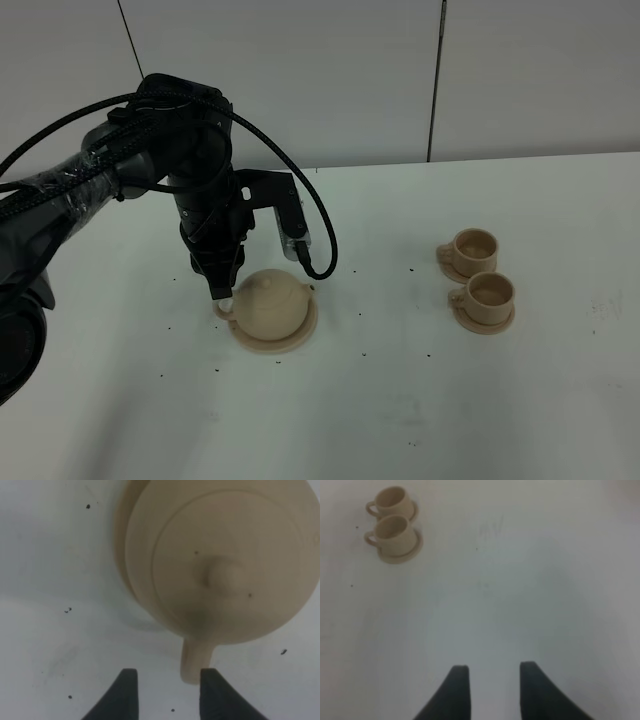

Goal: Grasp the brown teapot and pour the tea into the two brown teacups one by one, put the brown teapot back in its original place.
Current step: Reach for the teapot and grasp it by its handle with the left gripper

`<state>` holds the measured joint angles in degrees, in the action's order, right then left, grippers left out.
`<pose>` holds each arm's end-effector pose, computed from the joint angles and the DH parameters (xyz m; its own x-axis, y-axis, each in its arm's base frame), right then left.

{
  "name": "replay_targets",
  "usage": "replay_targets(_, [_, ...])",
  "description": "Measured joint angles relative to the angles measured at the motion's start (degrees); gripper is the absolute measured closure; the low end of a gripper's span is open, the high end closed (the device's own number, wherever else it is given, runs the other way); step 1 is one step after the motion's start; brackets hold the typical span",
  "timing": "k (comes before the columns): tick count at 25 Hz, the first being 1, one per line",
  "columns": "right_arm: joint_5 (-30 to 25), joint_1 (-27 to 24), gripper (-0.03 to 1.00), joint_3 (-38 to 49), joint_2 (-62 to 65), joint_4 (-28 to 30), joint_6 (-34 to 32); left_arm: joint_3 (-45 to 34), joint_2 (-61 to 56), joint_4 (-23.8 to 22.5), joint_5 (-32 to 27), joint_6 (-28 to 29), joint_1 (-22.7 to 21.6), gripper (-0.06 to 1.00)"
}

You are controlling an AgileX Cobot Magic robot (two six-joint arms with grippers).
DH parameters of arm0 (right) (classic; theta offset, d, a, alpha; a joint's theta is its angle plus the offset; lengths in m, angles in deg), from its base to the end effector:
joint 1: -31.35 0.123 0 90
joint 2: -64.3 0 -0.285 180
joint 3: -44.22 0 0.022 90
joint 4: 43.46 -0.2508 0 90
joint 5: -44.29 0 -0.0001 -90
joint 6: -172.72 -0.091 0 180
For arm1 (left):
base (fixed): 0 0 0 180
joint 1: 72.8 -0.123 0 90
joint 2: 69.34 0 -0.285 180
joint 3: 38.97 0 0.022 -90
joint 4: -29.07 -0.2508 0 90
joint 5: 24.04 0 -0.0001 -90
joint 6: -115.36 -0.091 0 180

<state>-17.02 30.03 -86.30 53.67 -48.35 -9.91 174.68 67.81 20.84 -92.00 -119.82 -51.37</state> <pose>0.0040 0.0067 0.2724 -0.5214 0.0986 -0.8476 0.0044 0.9936 0.1129 0.4434 -0.1610 0.1905 -0.1916 0.9810 0.0316 0.9632 0.1817 0.1983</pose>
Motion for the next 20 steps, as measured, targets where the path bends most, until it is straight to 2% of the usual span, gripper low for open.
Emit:
replay_targets(8, [0.0, 0.0, 0.73, 0.0, 0.0, 0.0, 0.0, -3.4, 0.1, -0.3, 0.0, 0.8, 0.0, 0.58])
replay_targets(20, [0.0, 0.0, 0.73, 0.0, 0.0, -0.1, 0.0, -3.7, 0.1, -0.7, 0.0, 1.0, 0.0, 0.66])
